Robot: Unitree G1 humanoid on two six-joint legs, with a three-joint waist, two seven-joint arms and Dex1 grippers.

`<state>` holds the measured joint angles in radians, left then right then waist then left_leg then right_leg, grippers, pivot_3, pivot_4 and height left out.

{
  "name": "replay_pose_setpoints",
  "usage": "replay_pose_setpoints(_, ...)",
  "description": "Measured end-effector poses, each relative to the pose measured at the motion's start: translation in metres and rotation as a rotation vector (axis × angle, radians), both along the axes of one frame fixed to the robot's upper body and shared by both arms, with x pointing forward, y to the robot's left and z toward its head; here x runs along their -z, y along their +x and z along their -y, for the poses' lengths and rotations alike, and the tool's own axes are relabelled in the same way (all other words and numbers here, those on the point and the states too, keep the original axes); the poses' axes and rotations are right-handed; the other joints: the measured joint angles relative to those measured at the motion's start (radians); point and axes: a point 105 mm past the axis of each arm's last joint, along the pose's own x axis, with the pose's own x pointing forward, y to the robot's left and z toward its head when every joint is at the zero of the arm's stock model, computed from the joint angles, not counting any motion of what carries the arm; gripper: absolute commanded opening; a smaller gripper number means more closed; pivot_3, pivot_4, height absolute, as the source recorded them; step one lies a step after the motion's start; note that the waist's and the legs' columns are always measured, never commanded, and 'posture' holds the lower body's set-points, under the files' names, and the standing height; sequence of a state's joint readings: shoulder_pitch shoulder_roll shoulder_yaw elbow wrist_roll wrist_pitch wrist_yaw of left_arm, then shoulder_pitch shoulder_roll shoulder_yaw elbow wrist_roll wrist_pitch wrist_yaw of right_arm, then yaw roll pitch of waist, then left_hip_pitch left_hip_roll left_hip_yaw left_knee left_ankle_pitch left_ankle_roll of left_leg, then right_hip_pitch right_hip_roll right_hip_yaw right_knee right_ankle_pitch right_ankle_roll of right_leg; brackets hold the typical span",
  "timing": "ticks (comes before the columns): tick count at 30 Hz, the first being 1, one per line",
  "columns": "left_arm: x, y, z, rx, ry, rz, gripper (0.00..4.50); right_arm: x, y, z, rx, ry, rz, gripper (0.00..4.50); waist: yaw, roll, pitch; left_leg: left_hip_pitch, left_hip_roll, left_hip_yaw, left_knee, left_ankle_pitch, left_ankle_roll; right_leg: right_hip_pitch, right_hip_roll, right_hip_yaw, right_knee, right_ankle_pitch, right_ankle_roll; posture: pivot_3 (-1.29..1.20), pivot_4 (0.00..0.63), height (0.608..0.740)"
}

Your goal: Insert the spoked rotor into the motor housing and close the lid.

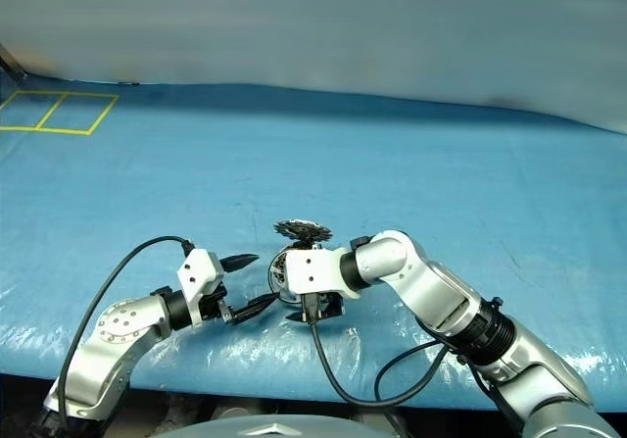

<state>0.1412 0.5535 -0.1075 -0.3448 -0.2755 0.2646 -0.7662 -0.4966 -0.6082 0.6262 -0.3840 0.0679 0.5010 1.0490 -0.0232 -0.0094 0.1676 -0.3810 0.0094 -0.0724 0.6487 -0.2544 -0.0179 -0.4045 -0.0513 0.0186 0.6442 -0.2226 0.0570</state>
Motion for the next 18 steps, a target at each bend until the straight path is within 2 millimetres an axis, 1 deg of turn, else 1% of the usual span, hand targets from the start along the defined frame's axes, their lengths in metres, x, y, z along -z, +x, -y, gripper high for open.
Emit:
replay_pose_setpoints(5,0.001,0.005,0.000,0.003,-0.001,0.014,4.50,-0.012,0.015,0.010,0.088,0.041,0.003,3.97,0.000,0.000,0.000,0.000,0.000,0.000,0.000,0.000,0.000,0.000,0.000,0.000,0.000,0.000,0.000,0.00,0.150,0.740)
replay_pose_setpoints(8,0.000,0.008,0.003,0.016,-0.007,0.032,4.50,-0.012,0.021,0.013,0.123,0.044,0.013,3.97,0.001,0.000,0.000,0.000,0.000,0.000,0.000,0.000,0.000,0.000,0.000,0.000,0.000,0.001,0.000,0.00,0.150,0.740)
replay_pose_setpoints(11,0.003,0.007,0.005,0.025,-0.004,0.024,4.50,-0.012,0.026,0.012,0.152,0.058,0.020,3.97,0.000,0.000,0.000,0.000,0.000,0.000,0.000,0.000,0.000,0.000,0.000,0.000,0.000,0.001,0.000,0.00,0.150,0.740)
replay_pose_setpoints(18,0.007,0.008,0.004,0.023,0.001,0.024,4.50,-0.003,0.023,0.014,0.162,0.048,0.007,3.97,0.000,0.000,0.000,0.000,0.000,0.000,0.000,0.000,0.000,0.000,0.000,0.000,0.000,0.002,0.002,0.00,0.150,0.740)
